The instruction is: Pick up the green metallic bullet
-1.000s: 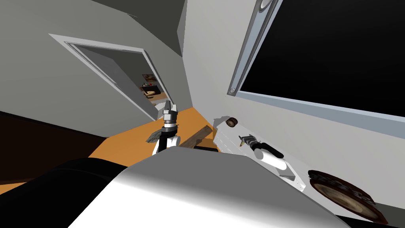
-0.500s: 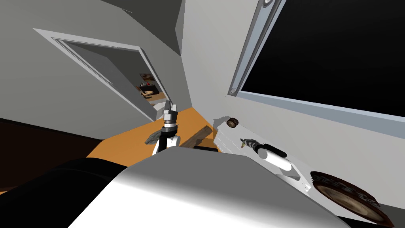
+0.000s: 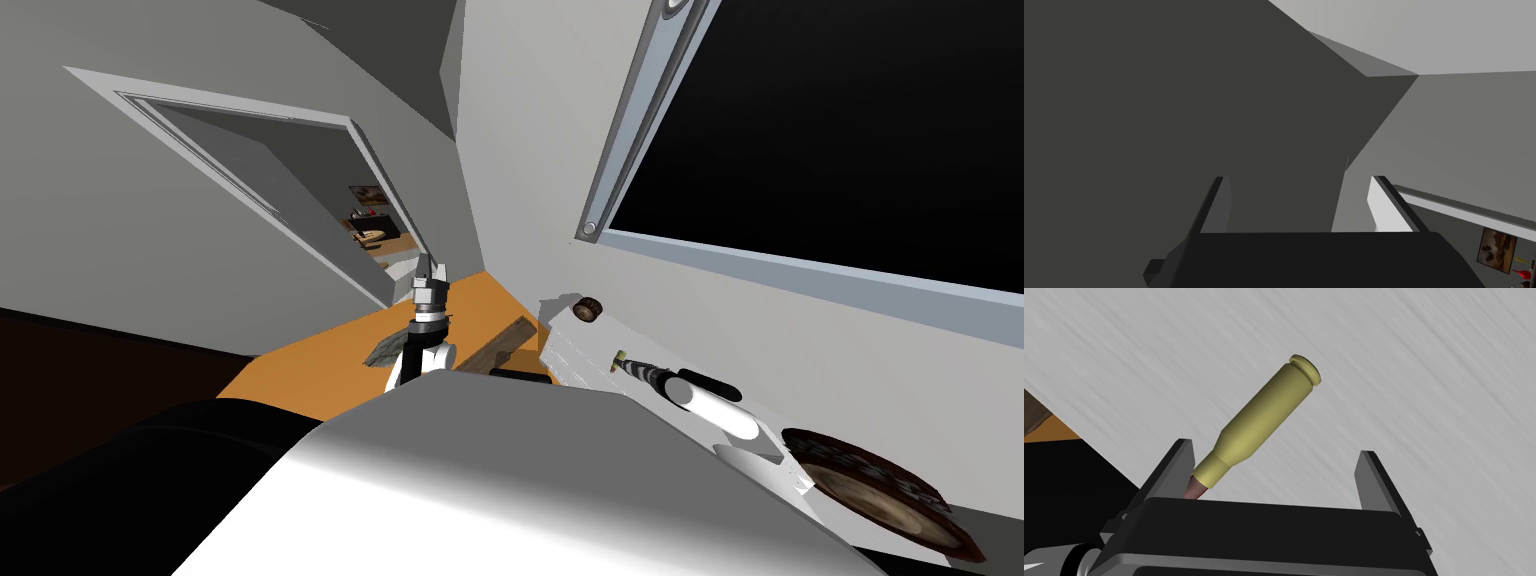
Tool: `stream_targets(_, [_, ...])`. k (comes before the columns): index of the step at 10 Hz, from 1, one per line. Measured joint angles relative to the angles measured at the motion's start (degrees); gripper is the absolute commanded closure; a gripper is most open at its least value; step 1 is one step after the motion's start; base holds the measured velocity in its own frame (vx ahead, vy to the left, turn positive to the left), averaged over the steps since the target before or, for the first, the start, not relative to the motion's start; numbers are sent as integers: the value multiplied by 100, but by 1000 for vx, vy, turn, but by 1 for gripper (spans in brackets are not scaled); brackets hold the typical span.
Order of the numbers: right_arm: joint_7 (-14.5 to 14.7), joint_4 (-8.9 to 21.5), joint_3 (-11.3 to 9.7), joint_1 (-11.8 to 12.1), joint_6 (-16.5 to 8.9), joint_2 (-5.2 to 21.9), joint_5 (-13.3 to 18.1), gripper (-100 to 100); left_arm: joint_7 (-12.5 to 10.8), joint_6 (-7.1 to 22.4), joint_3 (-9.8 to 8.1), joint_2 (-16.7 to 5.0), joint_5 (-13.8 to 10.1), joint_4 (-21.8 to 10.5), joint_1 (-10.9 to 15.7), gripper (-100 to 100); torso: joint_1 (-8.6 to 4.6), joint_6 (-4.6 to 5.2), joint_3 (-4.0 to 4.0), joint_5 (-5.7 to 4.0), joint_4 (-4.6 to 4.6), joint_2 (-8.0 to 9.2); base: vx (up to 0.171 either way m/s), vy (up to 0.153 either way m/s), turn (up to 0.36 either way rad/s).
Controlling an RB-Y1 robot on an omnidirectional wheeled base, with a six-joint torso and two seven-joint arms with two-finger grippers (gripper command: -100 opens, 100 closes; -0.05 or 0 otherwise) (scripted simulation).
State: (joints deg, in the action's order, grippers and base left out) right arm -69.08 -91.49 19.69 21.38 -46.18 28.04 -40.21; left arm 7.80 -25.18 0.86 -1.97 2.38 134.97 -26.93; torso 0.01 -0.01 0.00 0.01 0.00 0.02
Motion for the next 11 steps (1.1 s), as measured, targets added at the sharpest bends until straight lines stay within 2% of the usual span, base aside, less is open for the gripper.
stream_targets(2, [-92,-6,12,5,-95,-6,6,-100,0,0,0,0,0,0,0,0,-4,-1,-3,-1,-1,-6,13,3,8])
stream_targets(8, [-102,-11,11,4,-103,-10,15,-100,0,0,0,0,0,0,0,0,-4,-1,-2,-1,-1,-4,7,3,1])
stream_targets(11, [-426,-34,152,9,-256,65,-23,-100,0,0,0,0,0,0,0,0,-5,-1,0,0,0,-1,3,1,7])
